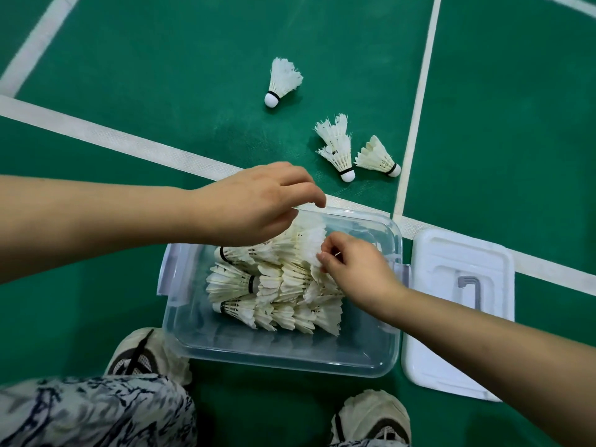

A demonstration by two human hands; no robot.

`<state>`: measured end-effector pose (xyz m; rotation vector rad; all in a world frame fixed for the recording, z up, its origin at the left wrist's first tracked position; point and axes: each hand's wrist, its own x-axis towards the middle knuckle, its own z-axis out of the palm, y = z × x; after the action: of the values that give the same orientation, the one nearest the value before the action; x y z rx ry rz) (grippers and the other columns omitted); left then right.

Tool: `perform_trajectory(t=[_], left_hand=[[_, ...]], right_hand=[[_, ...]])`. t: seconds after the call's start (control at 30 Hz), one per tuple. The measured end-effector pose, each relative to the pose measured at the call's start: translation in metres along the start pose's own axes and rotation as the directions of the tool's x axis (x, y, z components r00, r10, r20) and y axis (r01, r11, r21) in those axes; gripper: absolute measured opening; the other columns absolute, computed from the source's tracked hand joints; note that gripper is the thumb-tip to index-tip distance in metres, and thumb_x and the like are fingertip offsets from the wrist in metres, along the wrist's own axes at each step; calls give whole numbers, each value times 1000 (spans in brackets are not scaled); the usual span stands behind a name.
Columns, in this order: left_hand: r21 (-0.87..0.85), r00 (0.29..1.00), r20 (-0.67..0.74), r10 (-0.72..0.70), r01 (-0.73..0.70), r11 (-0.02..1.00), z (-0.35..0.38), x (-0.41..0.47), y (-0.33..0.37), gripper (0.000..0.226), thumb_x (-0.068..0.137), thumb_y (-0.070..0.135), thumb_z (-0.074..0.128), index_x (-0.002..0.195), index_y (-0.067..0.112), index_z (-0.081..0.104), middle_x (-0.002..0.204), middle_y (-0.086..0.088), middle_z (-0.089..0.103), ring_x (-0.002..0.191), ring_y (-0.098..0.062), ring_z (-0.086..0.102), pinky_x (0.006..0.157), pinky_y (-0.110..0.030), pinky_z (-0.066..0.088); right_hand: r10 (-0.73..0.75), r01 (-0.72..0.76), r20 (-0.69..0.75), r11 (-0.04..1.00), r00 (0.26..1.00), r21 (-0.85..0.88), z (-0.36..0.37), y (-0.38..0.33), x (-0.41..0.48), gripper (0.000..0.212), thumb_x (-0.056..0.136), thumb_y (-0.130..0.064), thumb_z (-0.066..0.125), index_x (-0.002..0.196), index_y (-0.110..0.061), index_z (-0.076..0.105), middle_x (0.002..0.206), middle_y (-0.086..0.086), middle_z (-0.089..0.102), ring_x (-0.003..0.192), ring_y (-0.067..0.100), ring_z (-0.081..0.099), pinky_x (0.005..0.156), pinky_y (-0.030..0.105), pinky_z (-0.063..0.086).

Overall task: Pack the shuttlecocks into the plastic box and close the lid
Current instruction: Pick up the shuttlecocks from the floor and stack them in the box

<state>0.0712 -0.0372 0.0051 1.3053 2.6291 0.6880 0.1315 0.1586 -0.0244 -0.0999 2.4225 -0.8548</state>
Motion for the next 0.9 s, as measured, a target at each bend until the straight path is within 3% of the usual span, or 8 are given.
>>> perform_trajectory(t=[0.2, 0.37, 0.57, 0.67, 0.73, 0.8, 0.9], left_hand=[[-12, 999, 25, -27, 27, 1000, 6, 13, -6, 32, 83, 16, 40, 113, 16, 52, 106, -8, 58, 95, -18, 47, 78, -22, 31], [-16, 995, 80, -55, 56, 998, 8, 37, -4, 36, 83, 18, 39, 116, 13, 53, 106, -7, 59, 93, -25, 56, 75, -30, 41], [48, 924, 194, -328, 325, 944, 29, 97, -25, 44, 89, 21, 48, 132, 17, 37, 129, -12, 45, 112, -30, 48, 90, -37, 39], [107, 836, 278, -474, 463, 880, 44, 122, -50, 59, 88, 30, 51, 141, 23, 23, 145, -15, 28, 126, -35, 38, 100, -40, 36], [172, 782, 323, -534, 506, 845, 52, 134, -66, 69, 87, 36, 53, 143, 31, 14, 153, -17, 8, 136, -38, 21, 109, -44, 28], [225, 769, 322, -552, 504, 834, 60, 145, -75, 75, 85, 42, 56, 143, 38, 9, 154, -17, -6, 140, -38, 6, 112, -51, 23], [228, 779, 249, -576, 530, 816, 68, 159, -78, 82, 79, 50, 61, 142, 41, 9, 154, -15, -10, 141, -36, -1, 111, -56, 20]], right_hand=[[3, -4, -13, 999, 1000, -48, -3, -1, 3, 10, 89, -25, 51, 79, -24, 48, 80, -2, 58, 74, 19, 52, 61, 29, 36], [17, -17, 7, 1000, 1000, -13, -5, -4, 3, 14, 81, -32, 53, 85, -25, 42, 85, -3, 56, 75, 19, 50, 61, 32, 35], [23, -22, -22, 999, 1000, 42, -8, -7, 3, 19, 75, -26, 52, 68, -22, 35, 61, -3, 44, 59, 17, 40, 54, 33, 33], [17, -12, -64, 996, 998, 84, -12, -6, 3, 26, 76, -28, 52, 61, -20, 33, 56, -2, 42, 56, 17, 39, 55, 34, 36], [2, 5, -73, 996, 997, 93, -15, -6, 1, 29, 77, -30, 52, 58, -19, 33, 54, -3, 41, 56, 17, 39, 56, 35, 39], [-18, 26, -80, 994, 997, 102, -17, -5, -1, 31, 77, -31, 52, 57, -19, 32, 52, -3, 39, 55, 17, 39, 55, 35, 38], [-50, 57, -83, 994, 995, 95, -16, -4, -3, 33, 79, -29, 52, 56, -18, 31, 51, -2, 38, 54, 16, 38, 53, 33, 34]])
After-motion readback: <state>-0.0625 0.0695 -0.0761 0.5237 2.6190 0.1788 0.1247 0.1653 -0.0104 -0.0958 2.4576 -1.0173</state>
